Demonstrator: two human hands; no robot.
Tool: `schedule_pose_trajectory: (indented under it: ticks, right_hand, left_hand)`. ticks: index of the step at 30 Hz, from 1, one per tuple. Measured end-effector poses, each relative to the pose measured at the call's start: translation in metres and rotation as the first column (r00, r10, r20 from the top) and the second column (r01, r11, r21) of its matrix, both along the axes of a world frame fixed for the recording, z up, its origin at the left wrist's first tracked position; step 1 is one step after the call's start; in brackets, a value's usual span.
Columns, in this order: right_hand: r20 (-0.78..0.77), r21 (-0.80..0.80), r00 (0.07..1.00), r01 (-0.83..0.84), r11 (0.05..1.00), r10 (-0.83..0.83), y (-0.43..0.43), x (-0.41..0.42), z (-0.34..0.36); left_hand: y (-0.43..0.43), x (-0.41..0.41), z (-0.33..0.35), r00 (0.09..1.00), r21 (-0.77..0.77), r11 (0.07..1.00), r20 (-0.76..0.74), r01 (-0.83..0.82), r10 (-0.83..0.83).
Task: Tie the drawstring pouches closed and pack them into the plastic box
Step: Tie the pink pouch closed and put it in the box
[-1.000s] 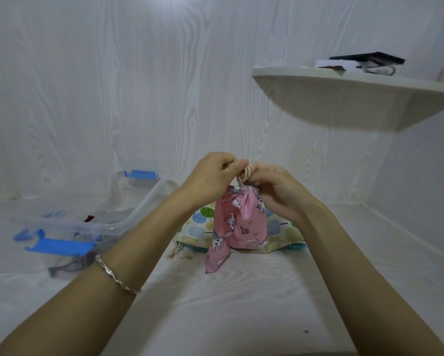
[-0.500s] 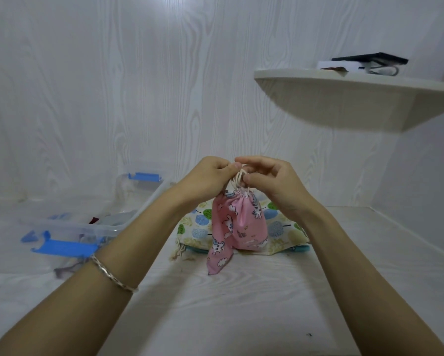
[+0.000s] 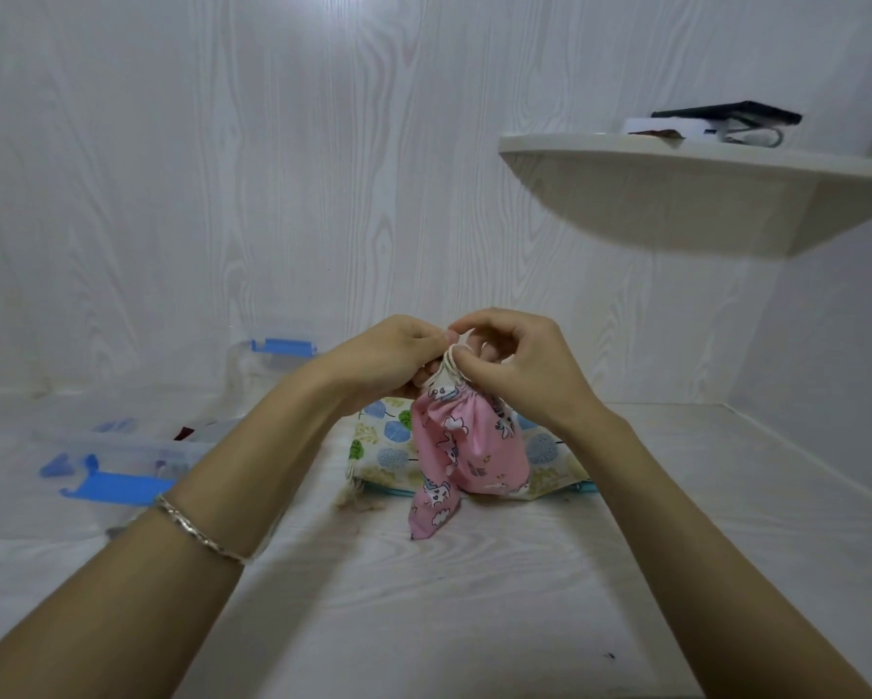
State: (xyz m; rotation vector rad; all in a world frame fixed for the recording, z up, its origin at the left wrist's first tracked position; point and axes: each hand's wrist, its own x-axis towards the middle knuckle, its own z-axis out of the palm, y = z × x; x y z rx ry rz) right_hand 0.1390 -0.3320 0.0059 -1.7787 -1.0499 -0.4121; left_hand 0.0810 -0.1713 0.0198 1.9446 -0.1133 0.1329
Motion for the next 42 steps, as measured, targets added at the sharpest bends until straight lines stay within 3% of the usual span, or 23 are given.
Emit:
schedule_pose_trajectory:
  ticks: [3, 6, 12, 15, 18, 22, 25, 29, 32, 34, 39, 40, 42]
  right_hand:
    - [0.190, -0.131, 0.980, 0.081, 0.988, -0.055, 0.001, -0.001, 0.003]
    - [0.424, -0.236, 0.902, 0.201, 0.951, -0.085, 0.004, -0.001, 0.001]
    - [0.509, 0.096, 0.838, 0.171, 0.981, -0.196, 0.015, 0.003, -0.021]
    - [0.419, 0.227, 0.886, 0.112, 0.967, -0.201, 0.020, 0.000, -0.026]
    - [0.131, 0.305, 0.988, 0.042, 0.952, -0.085, 0.025, -0.015, -0.025]
    - [-0.209, 0.503, 0.974, 0.034, 0.864, 0.083, 0.023, -0.020, -0.009]
    - [-0.364, 0.546, 0.911, 0.039, 0.837, 0.195, 0.016, -0.006, 0.001]
    - [-0.454, 0.597, 0.819, -0.012, 0.802, 0.350, 0.009, 0.006, 0.000]
    - [-0.497, 0.652, 0.735, -0.034, 0.758, 0.461, 0.003, 0.013, 0.002]
    - [-0.570, 0.663, 0.632, -0.025, 0.749, 0.526, 0.001, 0.015, 0.004]
    - [-0.736, 0.665, 0.252, 0.092, 0.741, 0.628, -0.004, 0.023, 0.008]
    - [-0.765, 0.632, 0.242, 0.100, 0.769, 0.597, -0.005, 0.024, 0.008]
    - [-0.848, 0.440, 0.354, 0.053, 0.897, 0.395, -0.010, 0.032, 0.005]
  left_hand:
    - [0.001, -0.001, 0.000, 1.000, -0.009, 1.000, -0.009, -0.018, 0.018]
    - [0.001, -0.002, 0.003, 0.999, -0.046, 0.998, -0.027, -0.044, 0.043]
    - [0.000, -0.003, 0.008, 0.994, -0.242, 0.970, -0.106, -0.004, -0.023]
    - [-0.003, -0.006, 0.011, 0.984, -0.360, 0.933, -0.169, -0.008, -0.057]
    - [-0.005, -0.006, 0.012, 0.989, -0.339, 0.941, -0.144, -0.017, -0.033]
    - [-0.004, -0.009, 0.013, 0.983, -0.441, 0.897, -0.143, 0.041, -0.115]
    - [0.001, -0.009, 0.008, 0.989, -0.347, 0.936, -0.105, 0.060, -0.103]
    - [-0.003, -0.015, 0.005, 0.999, -0.030, 0.999, 0.008, 0.041, -0.041]
    - [-0.003, -0.014, 0.002, 0.994, 0.157, 0.987, 0.110, -0.023, 0.005]
    - [-0.003, -0.013, 0.001, 0.990, 0.184, 0.982, 0.136, -0.044, 0.019]
    - [-0.007, -0.013, 0.001, 0.982, 0.225, 0.969, 0.182, -0.100, 0.059]
    - [-0.006, -0.014, 0.000, 0.982, 0.227, 0.968, 0.179, -0.106, 0.065]
    - [-0.004, -0.014, 0.000, 0.982, 0.215, 0.969, 0.169, -0.123, 0.087]
